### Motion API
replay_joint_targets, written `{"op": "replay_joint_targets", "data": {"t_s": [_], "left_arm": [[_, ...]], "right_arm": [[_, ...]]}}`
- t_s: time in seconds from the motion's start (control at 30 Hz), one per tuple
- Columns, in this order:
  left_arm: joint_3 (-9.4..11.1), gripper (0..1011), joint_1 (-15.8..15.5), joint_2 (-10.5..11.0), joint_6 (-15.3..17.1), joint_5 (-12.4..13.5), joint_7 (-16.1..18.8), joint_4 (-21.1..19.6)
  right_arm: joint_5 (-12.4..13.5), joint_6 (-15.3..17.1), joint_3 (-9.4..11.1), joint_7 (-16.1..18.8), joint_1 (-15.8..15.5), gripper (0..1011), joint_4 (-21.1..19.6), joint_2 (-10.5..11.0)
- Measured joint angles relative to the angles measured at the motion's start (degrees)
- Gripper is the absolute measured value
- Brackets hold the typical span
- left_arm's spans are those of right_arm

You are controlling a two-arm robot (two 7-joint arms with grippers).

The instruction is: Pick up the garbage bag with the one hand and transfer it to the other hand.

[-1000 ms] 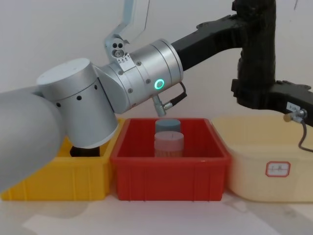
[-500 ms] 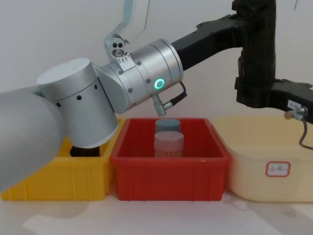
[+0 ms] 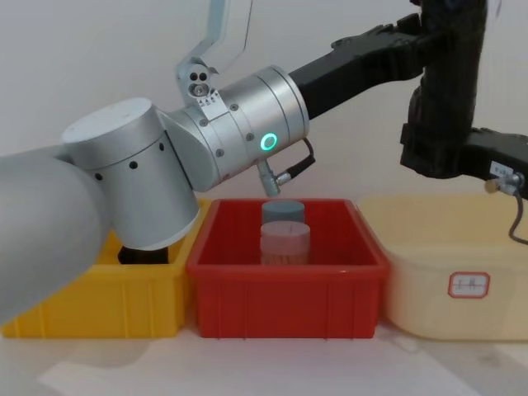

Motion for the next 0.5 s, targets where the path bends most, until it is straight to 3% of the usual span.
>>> {"op": "replay_joint_targets", "data": {"t_s": [0.23, 0.5], "left_arm": [[0.0, 868, -0.01, -0.01, 0.0, -0.01, 0.0, 0.0], [0.0, 1002, -0.01, 0.0, 0.0, -0.01, 0.0, 0.0]], "right_arm": [[0.42, 0.91, 0.5, -0.06, 0.2, 581, -0.05, -0.31], [0.78, 3.28, 1.47, -1.6, 0.85, 581, 0.28, -1.05]]}}
